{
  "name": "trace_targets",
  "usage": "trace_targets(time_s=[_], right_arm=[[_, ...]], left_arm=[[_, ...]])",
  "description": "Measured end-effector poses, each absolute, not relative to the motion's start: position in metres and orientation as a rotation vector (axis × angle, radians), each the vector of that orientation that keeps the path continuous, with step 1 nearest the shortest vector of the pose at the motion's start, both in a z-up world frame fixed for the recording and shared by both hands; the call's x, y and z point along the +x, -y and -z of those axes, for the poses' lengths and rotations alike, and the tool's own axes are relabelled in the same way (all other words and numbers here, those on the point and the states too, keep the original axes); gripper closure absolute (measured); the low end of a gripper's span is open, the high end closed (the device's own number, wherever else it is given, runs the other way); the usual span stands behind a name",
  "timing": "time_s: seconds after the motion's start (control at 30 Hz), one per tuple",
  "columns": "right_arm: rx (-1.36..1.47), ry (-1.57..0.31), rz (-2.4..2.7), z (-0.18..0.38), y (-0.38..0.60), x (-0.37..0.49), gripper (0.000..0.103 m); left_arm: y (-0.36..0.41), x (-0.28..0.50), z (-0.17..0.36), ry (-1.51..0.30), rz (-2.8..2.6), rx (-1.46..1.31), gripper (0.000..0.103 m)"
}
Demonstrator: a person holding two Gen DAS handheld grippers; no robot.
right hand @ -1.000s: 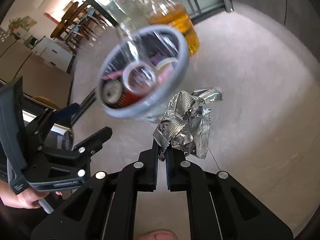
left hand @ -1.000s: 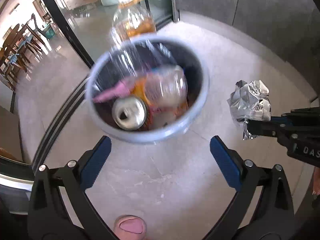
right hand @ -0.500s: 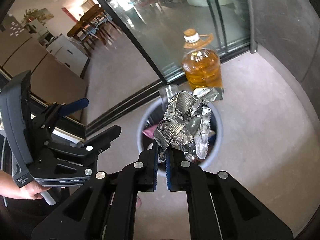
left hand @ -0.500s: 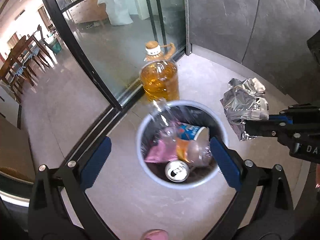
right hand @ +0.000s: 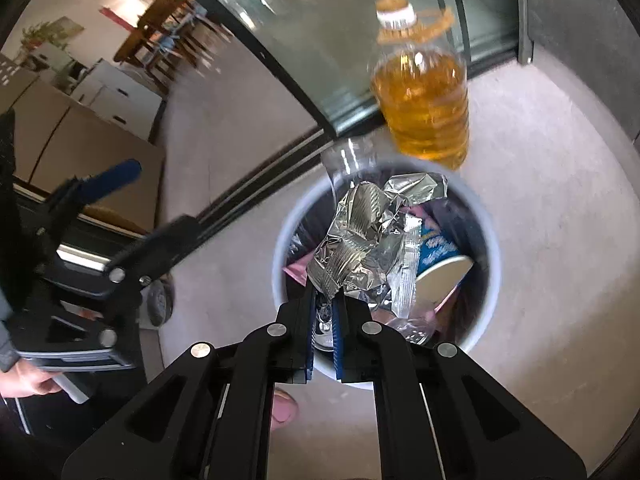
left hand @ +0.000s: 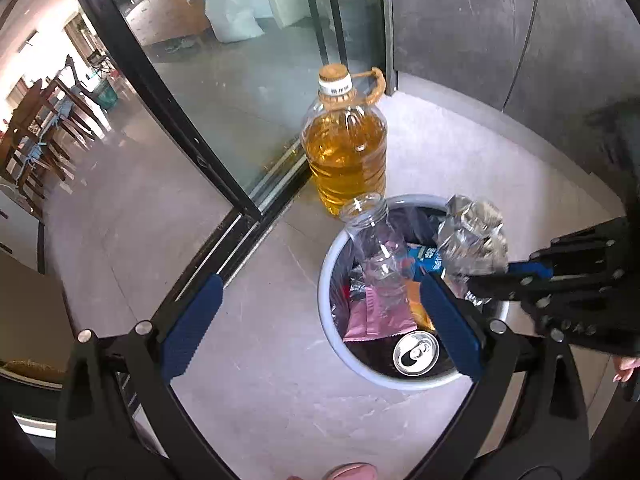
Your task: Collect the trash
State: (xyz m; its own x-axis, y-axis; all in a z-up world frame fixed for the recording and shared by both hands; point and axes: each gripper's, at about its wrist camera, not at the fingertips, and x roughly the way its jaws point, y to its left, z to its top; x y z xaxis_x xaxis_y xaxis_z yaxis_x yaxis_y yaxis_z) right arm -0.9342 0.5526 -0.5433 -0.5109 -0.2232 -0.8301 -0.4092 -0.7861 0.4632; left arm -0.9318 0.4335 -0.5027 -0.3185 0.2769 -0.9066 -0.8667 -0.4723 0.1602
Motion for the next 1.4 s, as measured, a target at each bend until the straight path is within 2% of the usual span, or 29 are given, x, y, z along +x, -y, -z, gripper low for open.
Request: trace_targets(time_s=[0.07, 0.27, 0.4, 0.47, 0.5, 0.53, 0.77, 0.83, 1.03, 1.27, 1.4], right_arm=[[-1.492, -0.984, -2.432, 0.552, -0.553, -0.937, 0.095], [-1.505, -1.012, -2.369, 0.573, -0.553, -0.951, 0.081], [-1.488, -1.015, -2.326, 0.576, -0.552, -0.951, 0.060], [-1.444, -1.015, -2.328, 0.569, -0.553, -0.946, 0.054], [-1.431, -1.013, -2.325, 0.566, -0.553, -0.944, 0.044], [-1.417, -1.030, -2.327, 0.561, -0.554, -0.941, 0.040], [-1.384, -1.023, -2.319, 0.528, -0.557, -0.922, 0.040], [-1.376, -0.994, -2.314, 0.515, -0.554, -0.915, 0.036], [-1.358, -1.012, -2.275, 0.481, -0.550, -0.887, 0.036], [-1.242, -1.052, -2.264, 0.407, -0.524, -0.858, 0.036], [-1.128, -1.095, -2.242, 0.342, -0.501, -0.832, 0.029]], left_arm=[[-0.433, -0.934, 0.505, -0.856, -1.871, -1.118, 0.006], [-0.434, -0.935, 0.515, -0.878, -1.849, -1.106, 0.006], [-0.432, -0.936, 0.513, -0.876, -1.841, -1.106, 0.006], [-0.432, -0.935, 0.511, -0.878, -1.837, -1.100, 0.006], [-0.432, -0.934, 0.510, -0.879, -1.835, -1.096, 0.006], [-0.432, -0.933, 0.510, -0.878, -1.829, -1.096, 0.006], [-0.431, -0.927, 0.491, -0.875, -1.808, -1.087, 0.006], [-0.431, -0.925, 0.483, -0.885, -1.796, -1.075, 0.006], [-0.426, -0.921, 0.443, -0.889, -1.747, -1.038, 0.006], [-0.414, -0.910, 0.377, -0.938, -1.669, -0.959, 0.006], [-0.402, -0.901, 0.326, -0.994, -1.620, -0.915, 0.006]])
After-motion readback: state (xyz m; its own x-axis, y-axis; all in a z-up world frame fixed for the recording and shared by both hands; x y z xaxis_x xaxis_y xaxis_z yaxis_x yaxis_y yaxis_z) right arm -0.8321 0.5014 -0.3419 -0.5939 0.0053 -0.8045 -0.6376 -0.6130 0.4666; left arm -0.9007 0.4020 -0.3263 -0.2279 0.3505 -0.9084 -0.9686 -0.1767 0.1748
